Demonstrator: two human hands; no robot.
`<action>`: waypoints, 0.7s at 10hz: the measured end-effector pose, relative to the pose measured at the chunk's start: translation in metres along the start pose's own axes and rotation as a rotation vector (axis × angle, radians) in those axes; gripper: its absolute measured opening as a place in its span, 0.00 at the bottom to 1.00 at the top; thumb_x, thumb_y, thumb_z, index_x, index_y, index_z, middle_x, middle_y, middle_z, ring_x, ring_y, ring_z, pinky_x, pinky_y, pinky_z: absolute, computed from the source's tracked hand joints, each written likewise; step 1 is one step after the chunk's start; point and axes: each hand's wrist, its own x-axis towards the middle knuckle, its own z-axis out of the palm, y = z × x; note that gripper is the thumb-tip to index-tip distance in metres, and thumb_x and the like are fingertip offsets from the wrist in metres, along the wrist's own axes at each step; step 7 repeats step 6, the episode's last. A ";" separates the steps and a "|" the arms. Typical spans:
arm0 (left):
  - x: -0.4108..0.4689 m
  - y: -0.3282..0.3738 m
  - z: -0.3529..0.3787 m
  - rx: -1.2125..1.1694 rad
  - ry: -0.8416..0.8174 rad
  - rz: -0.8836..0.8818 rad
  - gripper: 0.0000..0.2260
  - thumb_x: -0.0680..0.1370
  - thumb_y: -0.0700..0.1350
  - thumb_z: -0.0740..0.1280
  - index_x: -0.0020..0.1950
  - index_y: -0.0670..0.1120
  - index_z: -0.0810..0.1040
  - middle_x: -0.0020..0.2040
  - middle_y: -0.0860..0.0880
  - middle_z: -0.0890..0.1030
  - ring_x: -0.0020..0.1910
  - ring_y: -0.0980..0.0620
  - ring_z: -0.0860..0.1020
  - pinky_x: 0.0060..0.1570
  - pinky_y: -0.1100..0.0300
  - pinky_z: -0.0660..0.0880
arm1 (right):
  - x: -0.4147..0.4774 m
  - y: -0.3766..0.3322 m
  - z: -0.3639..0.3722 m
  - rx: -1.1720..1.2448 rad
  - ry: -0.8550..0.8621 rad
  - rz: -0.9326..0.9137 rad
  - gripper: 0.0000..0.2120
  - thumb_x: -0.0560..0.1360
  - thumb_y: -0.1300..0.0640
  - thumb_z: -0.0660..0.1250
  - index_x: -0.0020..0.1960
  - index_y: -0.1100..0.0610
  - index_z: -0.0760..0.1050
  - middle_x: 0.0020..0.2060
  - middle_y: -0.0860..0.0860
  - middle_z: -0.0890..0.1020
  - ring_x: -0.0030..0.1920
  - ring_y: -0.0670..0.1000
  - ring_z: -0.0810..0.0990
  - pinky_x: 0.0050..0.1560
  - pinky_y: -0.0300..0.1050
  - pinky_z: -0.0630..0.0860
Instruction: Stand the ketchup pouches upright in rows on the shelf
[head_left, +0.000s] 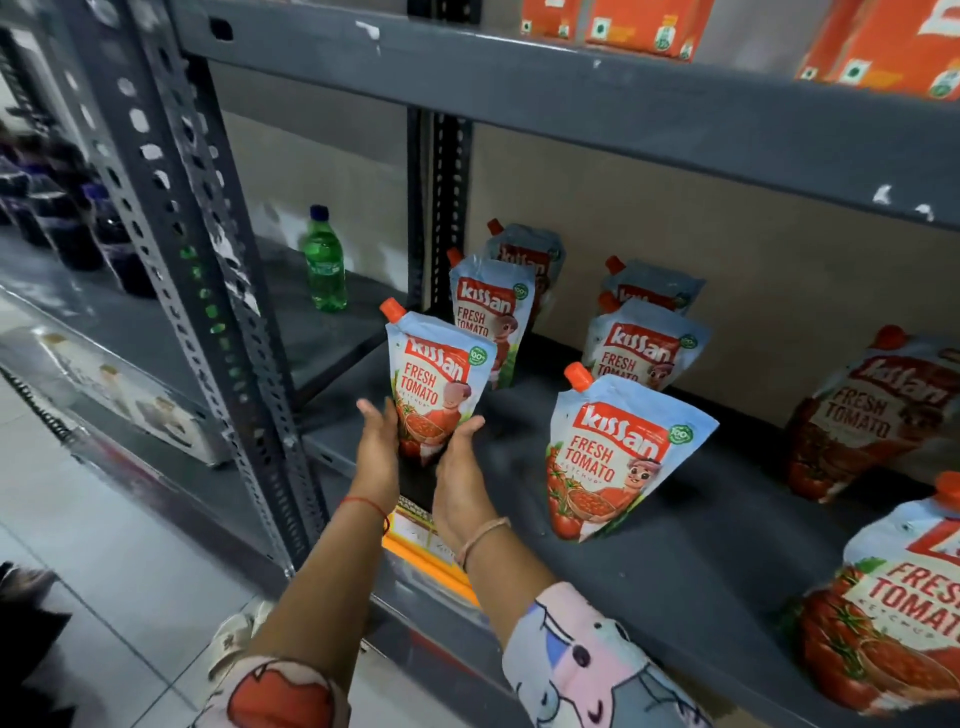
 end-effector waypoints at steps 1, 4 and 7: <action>0.003 0.008 -0.007 -0.044 -0.031 -0.057 0.34 0.73 0.68 0.46 0.72 0.48 0.61 0.72 0.44 0.66 0.73 0.41 0.62 0.72 0.45 0.58 | 0.008 0.000 0.006 -0.021 -0.007 -0.006 0.22 0.78 0.42 0.38 0.63 0.47 0.64 0.54 0.44 0.73 0.45 0.38 0.73 0.35 0.24 0.74; -0.007 0.018 -0.005 -0.020 0.013 -0.059 0.30 0.77 0.62 0.45 0.70 0.43 0.63 0.71 0.41 0.67 0.71 0.41 0.65 0.72 0.46 0.59 | 0.004 0.005 0.012 -0.109 0.046 -0.002 0.41 0.64 0.27 0.46 0.72 0.48 0.57 0.71 0.48 0.66 0.69 0.48 0.65 0.68 0.45 0.62; -0.025 0.002 0.006 -0.023 0.095 0.045 0.38 0.70 0.71 0.49 0.71 0.46 0.63 0.72 0.44 0.66 0.71 0.47 0.64 0.74 0.48 0.55 | -0.044 0.004 -0.016 -0.298 0.072 -0.016 0.49 0.61 0.25 0.46 0.74 0.51 0.41 0.76 0.49 0.44 0.76 0.49 0.45 0.76 0.48 0.45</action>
